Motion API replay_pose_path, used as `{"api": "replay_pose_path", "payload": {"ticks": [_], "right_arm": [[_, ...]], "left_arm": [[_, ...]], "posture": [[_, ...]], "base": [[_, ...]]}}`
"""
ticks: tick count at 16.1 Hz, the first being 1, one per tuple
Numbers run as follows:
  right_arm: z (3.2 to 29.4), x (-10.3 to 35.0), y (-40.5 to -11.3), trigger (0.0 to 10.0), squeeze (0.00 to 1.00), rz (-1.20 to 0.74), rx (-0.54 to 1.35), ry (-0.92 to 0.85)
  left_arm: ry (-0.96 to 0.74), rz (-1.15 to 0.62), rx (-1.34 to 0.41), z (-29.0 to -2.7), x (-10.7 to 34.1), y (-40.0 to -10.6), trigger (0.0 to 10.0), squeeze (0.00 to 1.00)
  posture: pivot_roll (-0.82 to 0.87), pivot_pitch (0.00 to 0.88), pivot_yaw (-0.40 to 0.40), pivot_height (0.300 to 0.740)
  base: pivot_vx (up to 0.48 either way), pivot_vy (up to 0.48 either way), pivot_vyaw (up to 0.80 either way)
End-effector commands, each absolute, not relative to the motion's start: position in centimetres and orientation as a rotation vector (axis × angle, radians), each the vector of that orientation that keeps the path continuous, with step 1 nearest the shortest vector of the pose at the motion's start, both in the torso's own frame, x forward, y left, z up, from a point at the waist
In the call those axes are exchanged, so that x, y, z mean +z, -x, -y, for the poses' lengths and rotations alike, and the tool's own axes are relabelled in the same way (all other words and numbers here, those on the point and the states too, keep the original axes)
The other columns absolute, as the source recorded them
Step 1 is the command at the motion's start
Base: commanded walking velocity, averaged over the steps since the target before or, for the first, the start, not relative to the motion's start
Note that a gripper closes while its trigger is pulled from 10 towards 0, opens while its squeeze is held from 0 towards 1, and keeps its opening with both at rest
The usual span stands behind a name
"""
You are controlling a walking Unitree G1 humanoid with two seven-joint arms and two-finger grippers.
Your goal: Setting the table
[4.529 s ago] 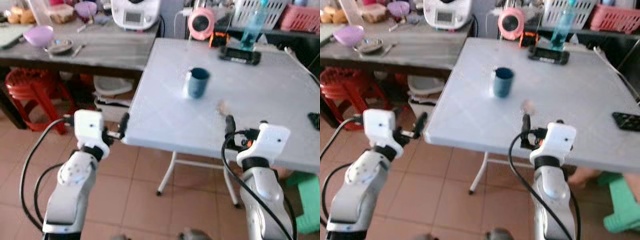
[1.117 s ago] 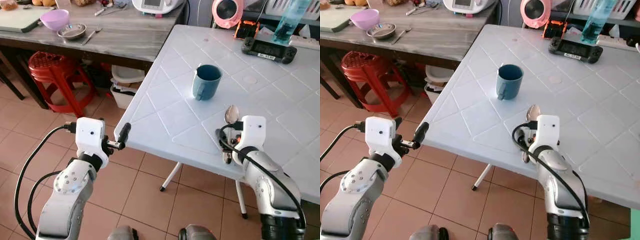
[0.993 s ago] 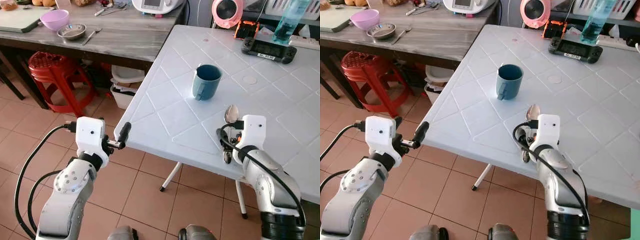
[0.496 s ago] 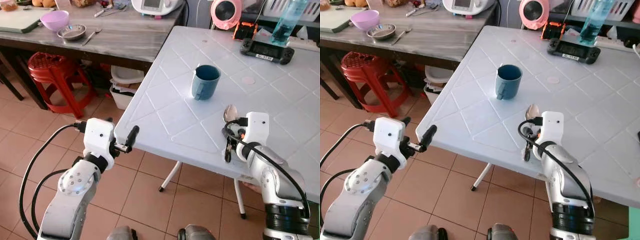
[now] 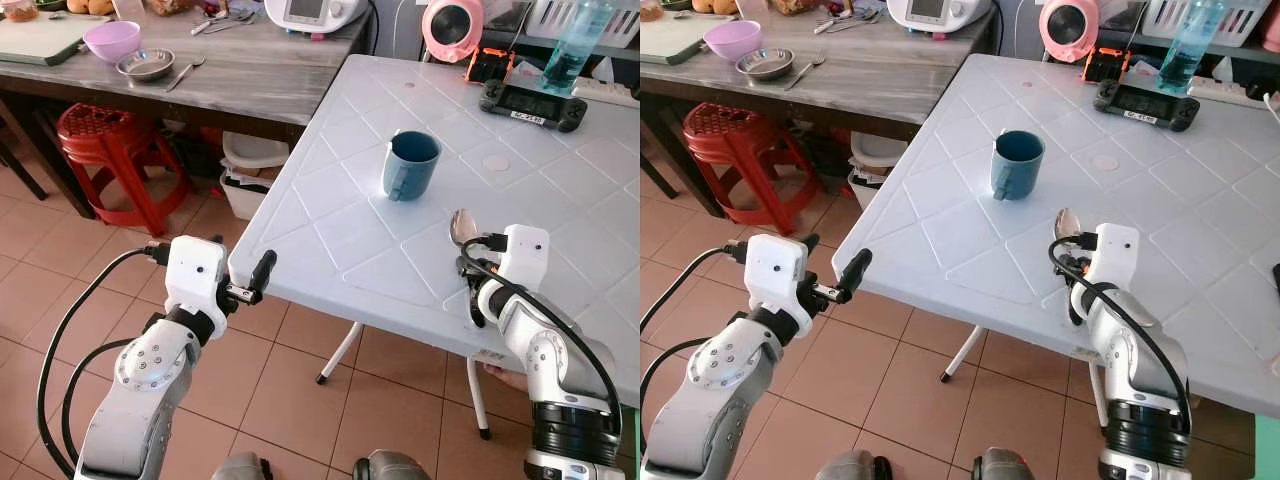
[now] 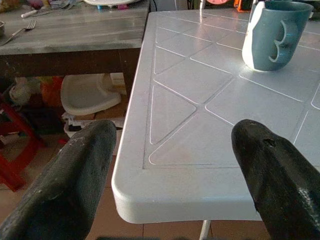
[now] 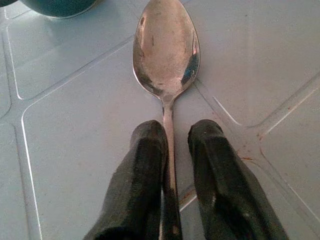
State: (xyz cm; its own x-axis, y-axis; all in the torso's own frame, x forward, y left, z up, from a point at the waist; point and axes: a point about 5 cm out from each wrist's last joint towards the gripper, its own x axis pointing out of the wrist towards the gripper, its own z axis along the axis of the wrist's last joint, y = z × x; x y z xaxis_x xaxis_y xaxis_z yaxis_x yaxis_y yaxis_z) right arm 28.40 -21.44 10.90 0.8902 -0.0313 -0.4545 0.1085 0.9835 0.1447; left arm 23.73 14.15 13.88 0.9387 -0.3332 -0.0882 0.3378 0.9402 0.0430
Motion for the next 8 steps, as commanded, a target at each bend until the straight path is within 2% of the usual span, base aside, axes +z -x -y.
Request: {"api": "replay_pose_path", "payload": {"ticks": [1,5,8], "right_arm": [[21.44,8.25,-27.2,0.0,0.0,-0.609,-0.113,-0.17],[21.76,8.02,-26.86,0.0,0.0,-0.619,-0.171,-0.199],[21.8,8.83,-26.61,0.0,0.0,-0.547,-0.239,-0.186]], "left_arm": [[-0.062,-0.08,-0.329,-14.36,13.92,-23.92,10.0,0.0],[-0.056,-0.078,-0.326,-14.24,13.88,-24.07,10.0,0.0],[-0.004,-0.071,-0.3,-14.32,13.82,-24.12,10.0,0.0]], "posture": [[0.01,0.054,0.031,0.74],[0.0,0.049,0.028,0.74],[-0.01,0.033,0.024,0.74]], "base": [[0.0,0.0,0.0],[0.0,0.0,0.0],[0.0,0.0,0.0]]}}
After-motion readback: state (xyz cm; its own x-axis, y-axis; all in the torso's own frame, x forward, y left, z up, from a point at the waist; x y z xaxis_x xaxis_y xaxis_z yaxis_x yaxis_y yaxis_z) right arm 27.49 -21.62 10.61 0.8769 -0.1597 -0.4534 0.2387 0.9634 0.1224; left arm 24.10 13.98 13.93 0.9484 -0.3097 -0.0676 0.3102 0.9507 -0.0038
